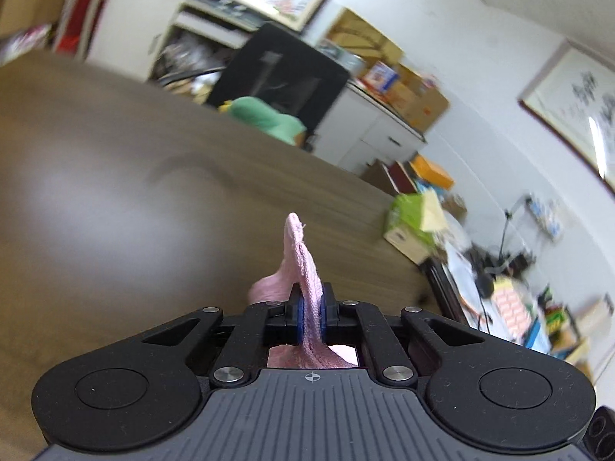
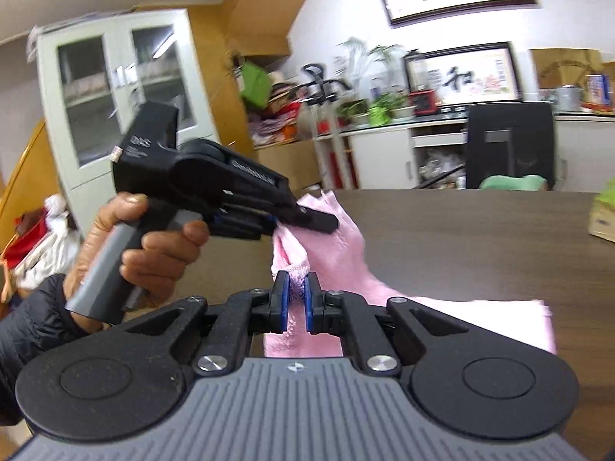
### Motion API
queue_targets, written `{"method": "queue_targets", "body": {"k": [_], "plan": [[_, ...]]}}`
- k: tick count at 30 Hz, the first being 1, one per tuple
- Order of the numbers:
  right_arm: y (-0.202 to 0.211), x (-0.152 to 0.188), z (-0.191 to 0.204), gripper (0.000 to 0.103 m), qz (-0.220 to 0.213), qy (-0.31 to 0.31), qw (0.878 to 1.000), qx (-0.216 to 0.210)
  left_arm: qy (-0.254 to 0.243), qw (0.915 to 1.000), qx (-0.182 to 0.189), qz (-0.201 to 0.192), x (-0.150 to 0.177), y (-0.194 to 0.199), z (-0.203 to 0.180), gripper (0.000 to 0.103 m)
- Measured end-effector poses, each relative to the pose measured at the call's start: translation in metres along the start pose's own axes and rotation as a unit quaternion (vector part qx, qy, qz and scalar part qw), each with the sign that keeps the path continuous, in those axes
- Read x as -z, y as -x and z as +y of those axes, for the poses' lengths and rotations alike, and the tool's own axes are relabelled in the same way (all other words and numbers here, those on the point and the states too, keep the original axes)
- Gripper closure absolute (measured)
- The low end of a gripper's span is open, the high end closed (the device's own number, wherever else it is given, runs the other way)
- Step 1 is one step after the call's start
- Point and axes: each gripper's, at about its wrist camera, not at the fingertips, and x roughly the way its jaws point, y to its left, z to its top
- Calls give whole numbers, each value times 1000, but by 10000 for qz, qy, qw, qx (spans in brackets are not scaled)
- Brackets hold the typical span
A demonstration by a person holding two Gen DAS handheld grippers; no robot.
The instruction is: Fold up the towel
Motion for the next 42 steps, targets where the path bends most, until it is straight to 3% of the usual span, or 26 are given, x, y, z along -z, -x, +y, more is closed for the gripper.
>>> {"method": "queue_targets", "body": {"k": [6, 10, 15, 17, 19, 22, 27, 32, 35, 38, 42], "plan": [[27, 18, -26, 94, -41, -183, 9991, 368, -794, 9959, -160, 406, 12, -46, -61, 95], [30, 33, -47, 94, 233, -442, 9958, 765, -1345, 9873, -435, 727, 32, -87, -92, 94], [29, 40, -59, 94, 413, -538, 9923, 1032, -1721, 9813, -448, 737, 48, -100, -105, 91], [29, 42, -63, 94, 479, -561, 9911, 1112, -1839, 9794, -434, 717, 52, -104, -109, 84], [28, 45, -68, 94, 580, -602, 9889, 1229, -1926, 9783, -402, 651, 55, -106, -113, 73], [27, 47, -71, 93, 651, -619, 9872, 1318, -1985, 9787, -273, 438, 54, -100, -117, 67], [38, 50, -75, 93, 387, -721, 9883, 1288, -1847, 9824, -260, -36, 52, -71, -101, 47], [50, 52, -79, 92, 128, -827, 9882, 1285, -1589, 9856, -568, 23, 62, -54, -68, 46], [39, 54, -84, 92, 400, -849, 9787, 1824, -1809, 9802, -785, 194, 77, -50, -57, 47], [27, 57, -85, 90, 630, -686, 9673, 2359, -2151, 9735, -702, 348, 93, -44, -58, 47], [18, 62, -85, 87, 843, -661, 9624, 2495, -2746, 9579, -744, 392, 111, -44, -72, 47]]}}
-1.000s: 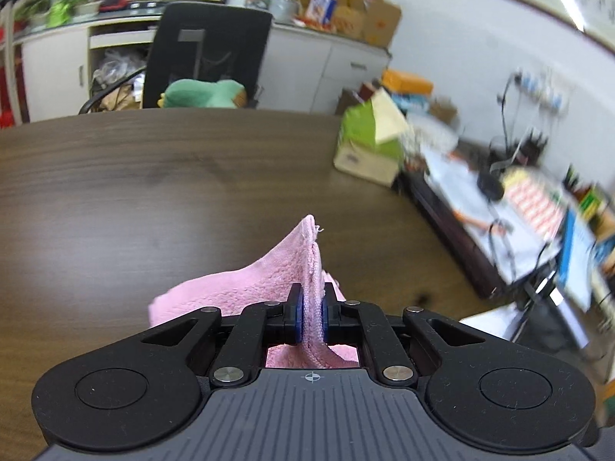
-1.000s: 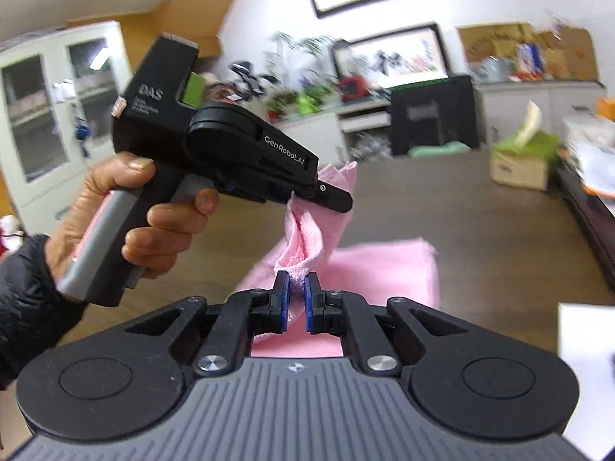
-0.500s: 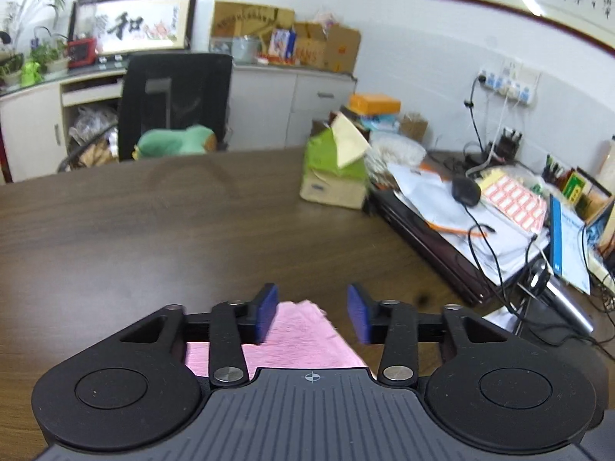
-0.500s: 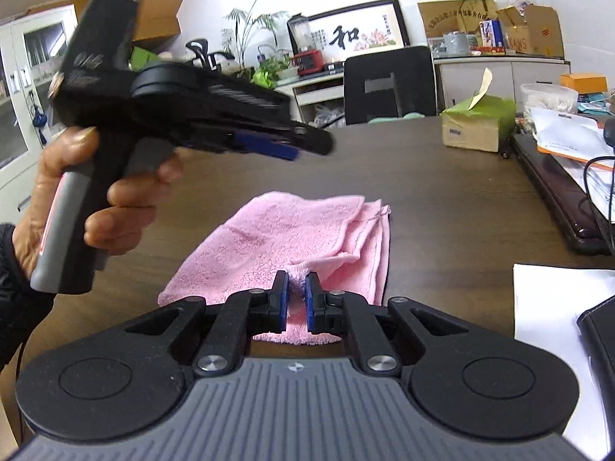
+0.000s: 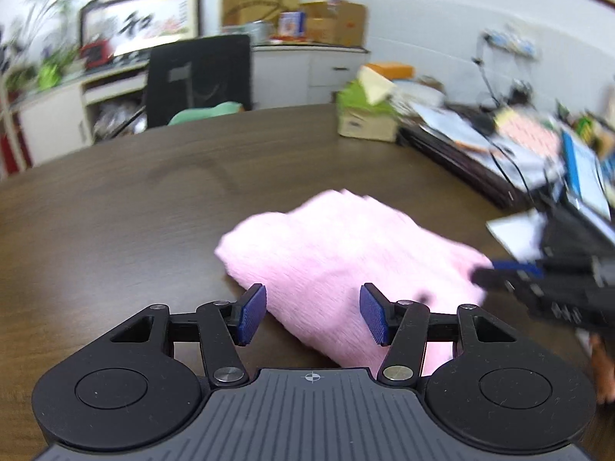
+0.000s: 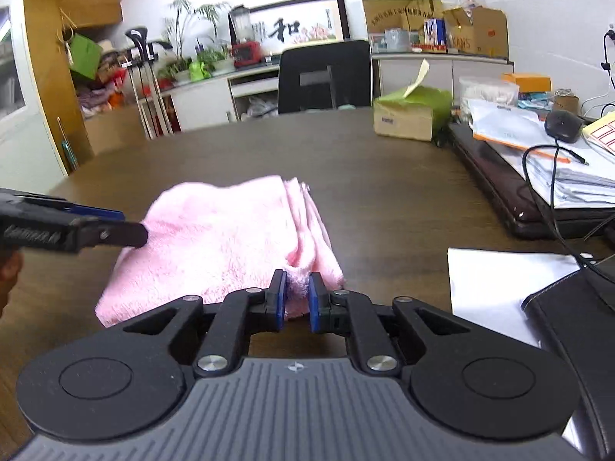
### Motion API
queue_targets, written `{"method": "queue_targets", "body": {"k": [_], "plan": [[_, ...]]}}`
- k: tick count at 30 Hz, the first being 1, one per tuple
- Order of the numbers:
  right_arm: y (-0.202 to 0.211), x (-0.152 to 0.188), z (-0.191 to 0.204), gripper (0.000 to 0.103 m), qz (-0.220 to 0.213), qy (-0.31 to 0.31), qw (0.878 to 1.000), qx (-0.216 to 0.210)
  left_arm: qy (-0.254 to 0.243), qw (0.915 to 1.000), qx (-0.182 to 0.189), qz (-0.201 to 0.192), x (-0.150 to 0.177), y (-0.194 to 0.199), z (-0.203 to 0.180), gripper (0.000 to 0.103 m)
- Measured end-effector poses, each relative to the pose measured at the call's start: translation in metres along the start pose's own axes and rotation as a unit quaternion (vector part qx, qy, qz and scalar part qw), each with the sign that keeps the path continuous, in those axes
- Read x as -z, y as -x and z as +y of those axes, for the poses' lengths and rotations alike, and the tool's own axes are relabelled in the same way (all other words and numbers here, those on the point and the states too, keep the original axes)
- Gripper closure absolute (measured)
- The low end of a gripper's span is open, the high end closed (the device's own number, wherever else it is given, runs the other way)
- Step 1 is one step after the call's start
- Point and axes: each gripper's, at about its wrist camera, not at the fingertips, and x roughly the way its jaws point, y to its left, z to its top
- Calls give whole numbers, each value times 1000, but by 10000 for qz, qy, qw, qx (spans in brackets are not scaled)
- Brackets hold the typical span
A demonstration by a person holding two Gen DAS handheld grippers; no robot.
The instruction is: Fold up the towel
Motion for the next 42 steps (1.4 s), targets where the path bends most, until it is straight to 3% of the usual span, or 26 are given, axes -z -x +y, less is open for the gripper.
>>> {"method": "queue_targets", "body": {"k": [5, 9, 12, 15, 18, 21, 23, 27, 32, 35, 37, 40, 42], "plan": [[-4, 0, -6, 86, 103, -211, 9996, -142, -361, 9989, -218, 187, 1, -13, -16, 46], [-8, -3, -9, 86, 288, -483, 9979, -320, -456, 9976, -447, 263, -1, -24, -5, 36], [-15, -7, 3, 86, 501, -486, 9959, -582, -472, 9960, -700, 309, -4, -28, 12, 36], [-22, -16, 38, 88, 663, -74, 9954, -692, -541, 9928, -1011, 342, -6, -29, 32, 35], [-25, -25, 58, 89, 549, 124, 9959, -710, -468, 9902, -1272, 332, -10, -31, 50, 35], [-33, -37, 73, 89, 289, 247, 9987, -327, -174, 9915, -1285, 123, -16, -25, 65, 35], [-47, -39, 75, 89, 357, 283, 9990, 33, -77, 9912, -1315, -94, -18, -18, 68, 35], [-51, -36, 70, 87, 445, 214, 9988, -5, 6, 9905, -1346, -271, -14, -13, 68, 34], [-27, -51, 69, 83, -52, 180, 9997, 149, 139, 9903, -1296, -488, 3, 4, 70, 34], [-23, -61, 81, 77, -246, 562, 9980, -127, 355, 9903, -1203, -599, 10, 16, 78, 30], [-28, -64, 91, 78, -186, 838, 9955, -404, 643, 9896, -1105, -654, 15, 26, 91, 29], [-61, -65, 110, 77, 338, 1164, 9911, -557, 871, 9881, -1057, -707, 20, 36, 104, 25], [-79, -62, 119, 75, 700, 1276, 9885, -423, 978, 9864, -1057, -788, 24, 42, 113, 23]]}}
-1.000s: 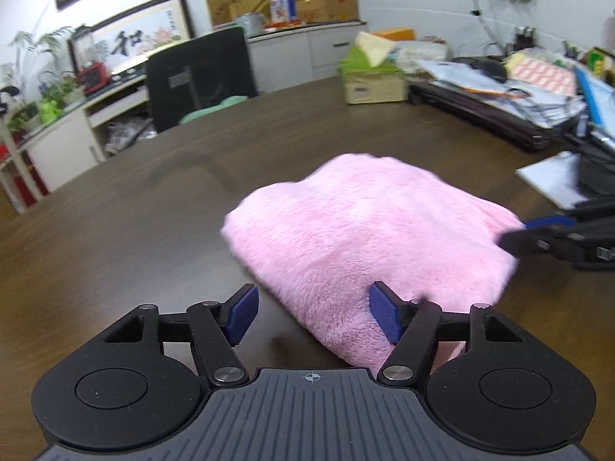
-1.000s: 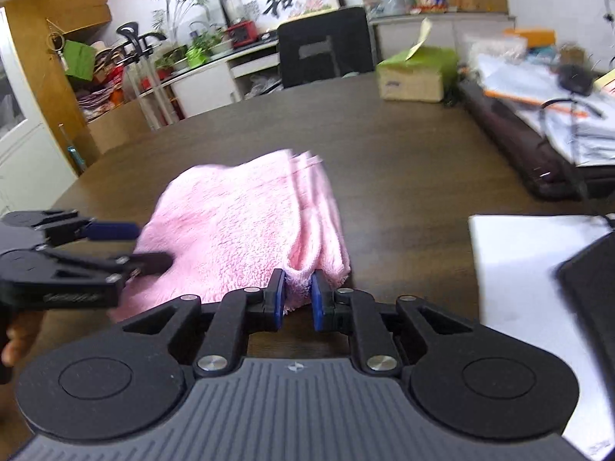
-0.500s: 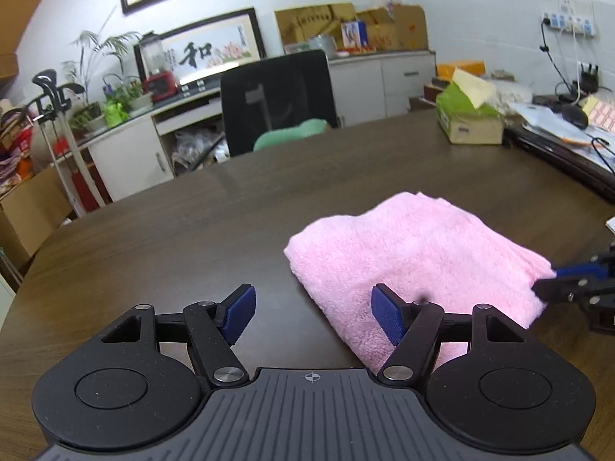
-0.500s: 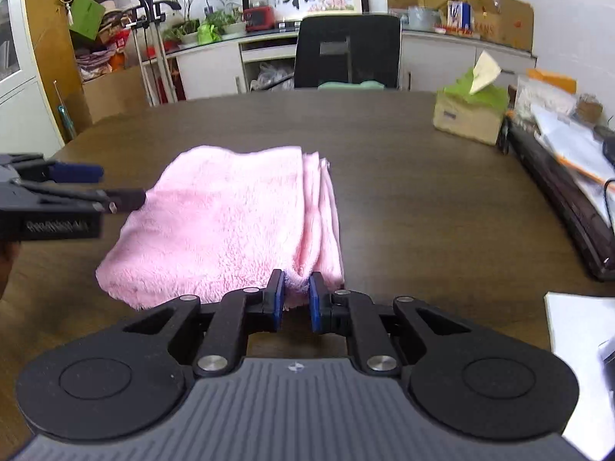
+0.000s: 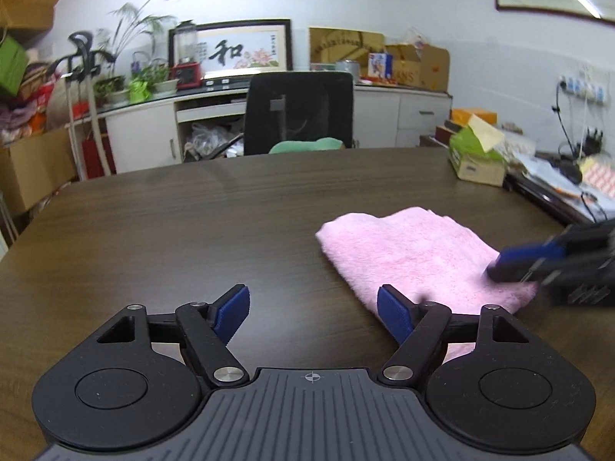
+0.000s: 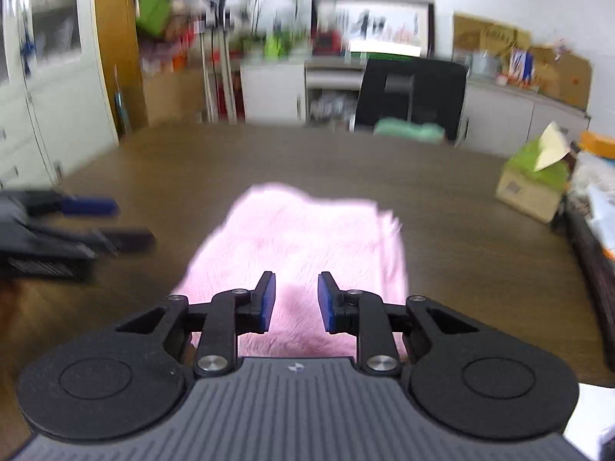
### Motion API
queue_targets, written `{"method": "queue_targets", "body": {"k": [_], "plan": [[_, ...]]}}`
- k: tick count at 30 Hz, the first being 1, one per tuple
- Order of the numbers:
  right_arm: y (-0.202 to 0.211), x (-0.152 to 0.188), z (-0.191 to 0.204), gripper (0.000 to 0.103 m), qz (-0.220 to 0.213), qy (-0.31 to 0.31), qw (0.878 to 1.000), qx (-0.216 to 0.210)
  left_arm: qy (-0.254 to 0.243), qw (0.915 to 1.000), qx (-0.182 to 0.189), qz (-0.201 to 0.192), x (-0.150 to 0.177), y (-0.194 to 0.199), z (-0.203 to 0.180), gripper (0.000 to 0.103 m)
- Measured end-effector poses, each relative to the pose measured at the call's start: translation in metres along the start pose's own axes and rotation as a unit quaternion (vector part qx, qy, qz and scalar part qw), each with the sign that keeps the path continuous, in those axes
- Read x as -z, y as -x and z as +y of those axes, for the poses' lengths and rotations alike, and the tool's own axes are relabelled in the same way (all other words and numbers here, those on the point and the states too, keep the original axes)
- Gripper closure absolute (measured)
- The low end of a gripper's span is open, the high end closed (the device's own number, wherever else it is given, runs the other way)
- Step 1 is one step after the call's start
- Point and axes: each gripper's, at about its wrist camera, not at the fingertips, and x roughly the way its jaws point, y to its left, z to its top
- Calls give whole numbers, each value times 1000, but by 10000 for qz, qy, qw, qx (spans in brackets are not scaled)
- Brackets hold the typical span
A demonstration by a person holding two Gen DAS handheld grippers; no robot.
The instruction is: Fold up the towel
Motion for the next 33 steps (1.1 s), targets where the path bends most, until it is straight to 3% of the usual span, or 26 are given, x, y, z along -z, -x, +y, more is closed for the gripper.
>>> {"method": "queue_targets", "body": {"k": [3, 4, 7, 11, 16, 18, 24, 25, 29, 33], "plan": [[-18, -5, 17, 74, 3, -105, 9995, 295, 146, 9998, -120, -76, 2, 2, 14, 19], [-23, -14, 21, 71, 92, -521, 9981, 315, 194, 9996, -162, -100, 2, 3, 18, 18], [-40, -30, 30, 59, 28, -841, 9964, -94, 457, 9987, -216, 3, 4, 0, 30, 18], [-53, -37, 36, 57, -185, -565, 9982, -100, 679, 9971, -188, 279, 12, -10, 35, 18], [-35, -28, 21, 54, -398, -464, 9969, -487, 742, 9957, -74, 558, 22, -19, 28, 18], [-25, -24, 19, 48, -462, -468, 9971, -373, 685, 9959, -62, 586, 26, -17, 25, 18], [3, -3, 16, 45, -609, -334, 9975, -145, 568, 9966, -32, 600, 36, -15, 13, 18], [4, 1, 16, 40, -619, -317, 9976, -73, 558, 9967, -38, 589, 38, -14, 11, 18], [14, 24, 18, 31, -654, -416, 9951, 613, 399, 9976, -36, 573, 42, -13, 1, 15], [13, 34, 14, 24, -490, -492, 9947, 760, 312, 9979, -73, 557, 43, -13, -5, 14]]}}
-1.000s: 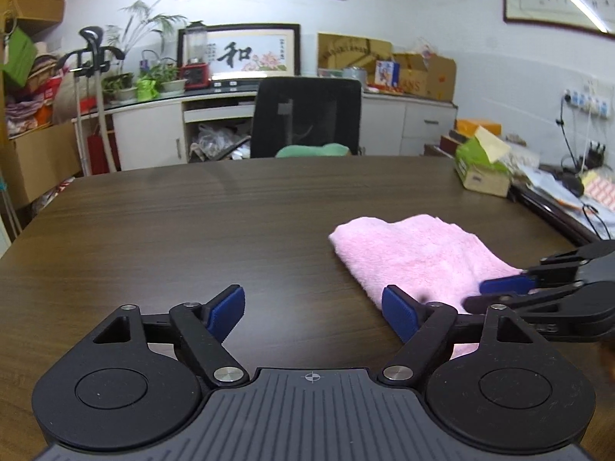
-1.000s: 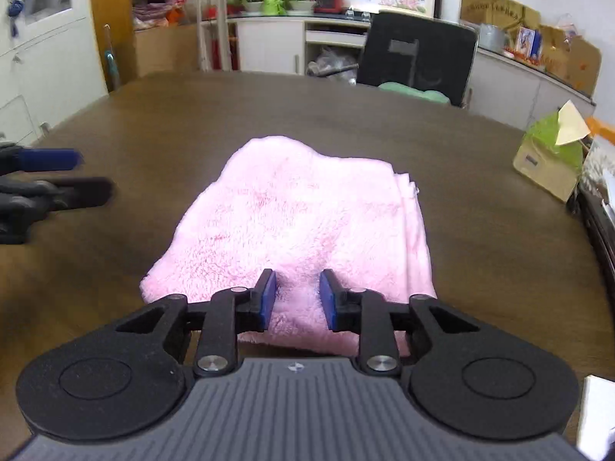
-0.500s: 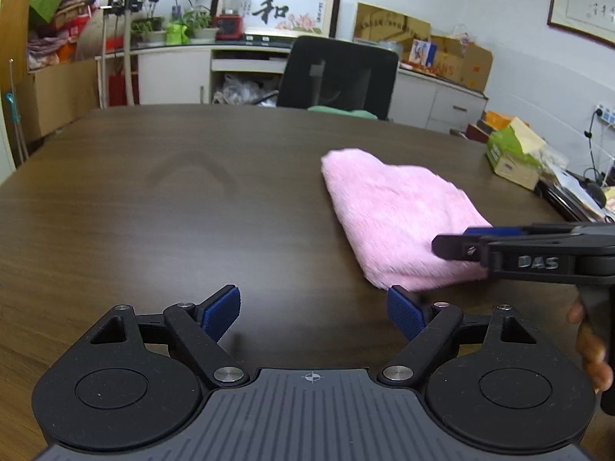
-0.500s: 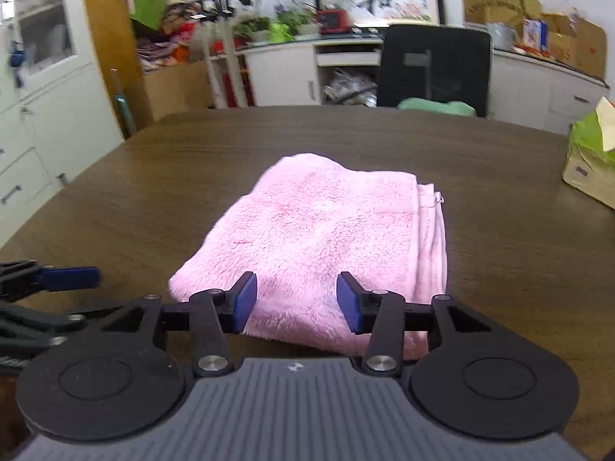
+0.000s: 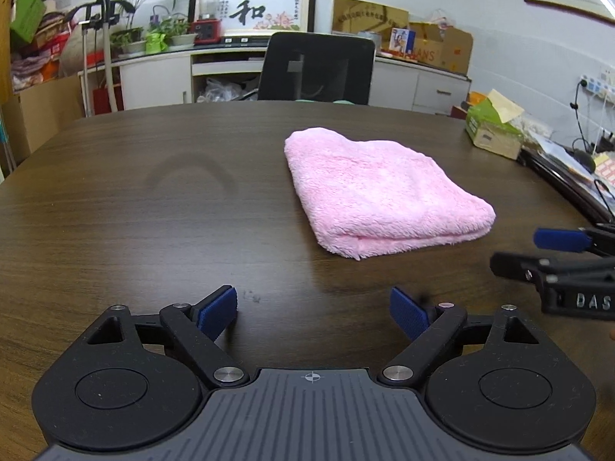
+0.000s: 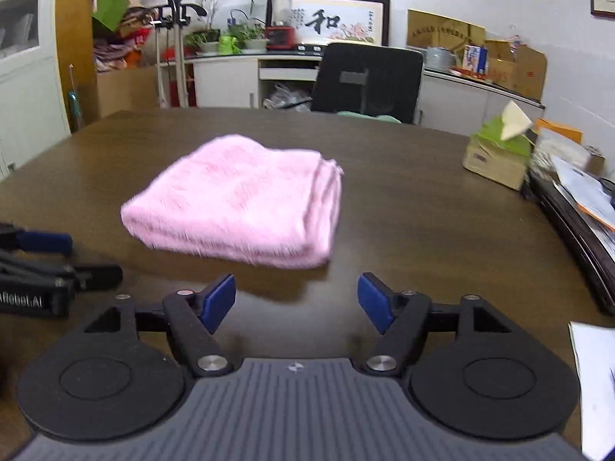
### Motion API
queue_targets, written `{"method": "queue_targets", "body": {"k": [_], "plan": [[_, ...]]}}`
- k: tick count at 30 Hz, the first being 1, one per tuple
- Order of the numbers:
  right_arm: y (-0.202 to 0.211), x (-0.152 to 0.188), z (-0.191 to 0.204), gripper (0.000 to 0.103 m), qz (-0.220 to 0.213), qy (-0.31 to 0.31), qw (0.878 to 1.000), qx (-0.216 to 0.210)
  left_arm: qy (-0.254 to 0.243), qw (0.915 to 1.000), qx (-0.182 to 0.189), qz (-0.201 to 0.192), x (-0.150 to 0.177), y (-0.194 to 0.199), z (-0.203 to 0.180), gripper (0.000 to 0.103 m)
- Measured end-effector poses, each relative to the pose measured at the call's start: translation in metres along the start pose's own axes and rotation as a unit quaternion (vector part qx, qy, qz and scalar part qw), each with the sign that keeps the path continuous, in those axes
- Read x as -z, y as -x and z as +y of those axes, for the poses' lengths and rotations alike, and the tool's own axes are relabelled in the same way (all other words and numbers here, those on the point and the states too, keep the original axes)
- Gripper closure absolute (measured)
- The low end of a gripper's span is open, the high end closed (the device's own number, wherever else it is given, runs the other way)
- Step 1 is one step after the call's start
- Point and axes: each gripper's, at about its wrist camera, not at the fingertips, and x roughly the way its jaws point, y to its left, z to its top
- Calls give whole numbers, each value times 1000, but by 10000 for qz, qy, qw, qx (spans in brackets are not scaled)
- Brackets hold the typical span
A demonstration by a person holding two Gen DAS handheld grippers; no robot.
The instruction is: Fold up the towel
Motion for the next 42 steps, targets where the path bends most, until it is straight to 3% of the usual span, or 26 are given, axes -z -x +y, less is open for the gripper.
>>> {"method": "queue_targets", "body": {"k": [8, 15, 42], "plan": [[-8, 7, -12, 14, 356, -382, 9984, 238, 39, 9999, -146, -13, 1, -1, -6, 7], [-9, 12, -8, 1, 393, -327, 9981, 333, 68, 9996, -282, 9, 4, 0, -12, 0], [-4, 17, -3, 0, 299, -385, 9981, 373, 135, 9967, -797, 116, 4, 0, -20, 0]]}}
